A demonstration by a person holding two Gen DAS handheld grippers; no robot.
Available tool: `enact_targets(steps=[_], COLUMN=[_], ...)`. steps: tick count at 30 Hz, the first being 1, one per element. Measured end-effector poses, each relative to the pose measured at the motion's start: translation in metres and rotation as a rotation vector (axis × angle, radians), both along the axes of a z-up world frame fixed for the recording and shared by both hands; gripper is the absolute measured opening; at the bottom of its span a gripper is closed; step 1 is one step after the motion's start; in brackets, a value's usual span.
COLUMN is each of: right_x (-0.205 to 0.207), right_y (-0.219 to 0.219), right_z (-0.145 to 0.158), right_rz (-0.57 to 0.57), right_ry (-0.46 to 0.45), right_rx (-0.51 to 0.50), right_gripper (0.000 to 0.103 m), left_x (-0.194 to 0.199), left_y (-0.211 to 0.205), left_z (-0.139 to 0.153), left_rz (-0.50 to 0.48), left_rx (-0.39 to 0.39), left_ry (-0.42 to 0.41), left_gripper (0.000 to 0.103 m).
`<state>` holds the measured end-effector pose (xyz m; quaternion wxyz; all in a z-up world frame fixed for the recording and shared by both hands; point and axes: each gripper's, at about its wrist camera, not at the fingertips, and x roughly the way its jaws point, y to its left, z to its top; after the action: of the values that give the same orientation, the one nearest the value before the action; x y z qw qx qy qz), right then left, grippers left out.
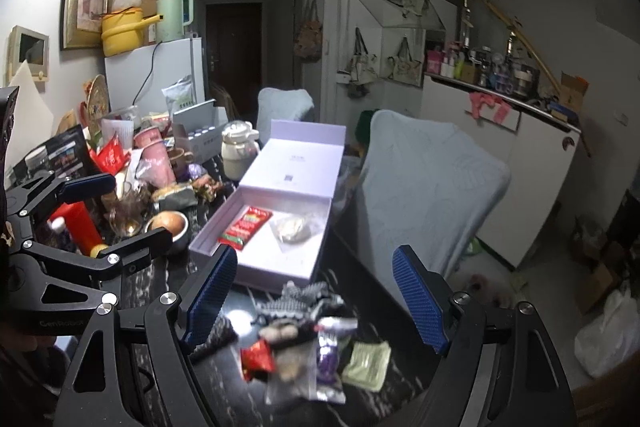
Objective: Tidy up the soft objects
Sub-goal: 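Withdraw both grippers from the box back over the table, then grasp the black-and-white gingham scrunchie with the left gripper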
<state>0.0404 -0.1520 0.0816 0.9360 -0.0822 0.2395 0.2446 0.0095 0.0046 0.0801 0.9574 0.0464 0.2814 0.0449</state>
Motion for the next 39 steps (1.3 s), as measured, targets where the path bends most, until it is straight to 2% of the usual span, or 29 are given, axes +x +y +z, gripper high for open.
enact_targets(steps=[6,12,15,20,27,39], right_x=[-0.018,-0.027,-0.03,-0.035,-0.042,-0.036], right_y=[-0.01,-0.017,-0.021,-0.028,-0.03,-0.033], right_z=[-0.02,-0.047,-0.063,-0.09,-0.118,-0.156], right_rz=[-0.025,-0.037,-0.041,-0.041,-0.068,-0.093], right_ry=[0.02,0.074,0.113,0.179,0.224,0.316], right_rx=[-0.002,0.02,0.039,0.077,0.072,0.086], right_gripper=[0.081,0.081,0.081,0.081,0.081,0.081], left_x=[-0.015,-0.025,-0.028,-0.026,-0.024,-0.001], left_y=[-0.007,-0.016,-0.021,-0.02,-0.014,0.01], left_z=[-0.023,-0.047,-0.057,-0.074,-0.099,-0.148], left_rz=[0.006,-0.016,-0.025,-0.057,-0.074,-0.06], left_rx=[-0.016,-0.032,-0.013,-0.031,-0.048,-0.093], left_ry=[0.041,0.084,0.094,0.138,0.192,0.286], left_gripper=[0.092,0.092,0.092,0.092,0.092,0.092])
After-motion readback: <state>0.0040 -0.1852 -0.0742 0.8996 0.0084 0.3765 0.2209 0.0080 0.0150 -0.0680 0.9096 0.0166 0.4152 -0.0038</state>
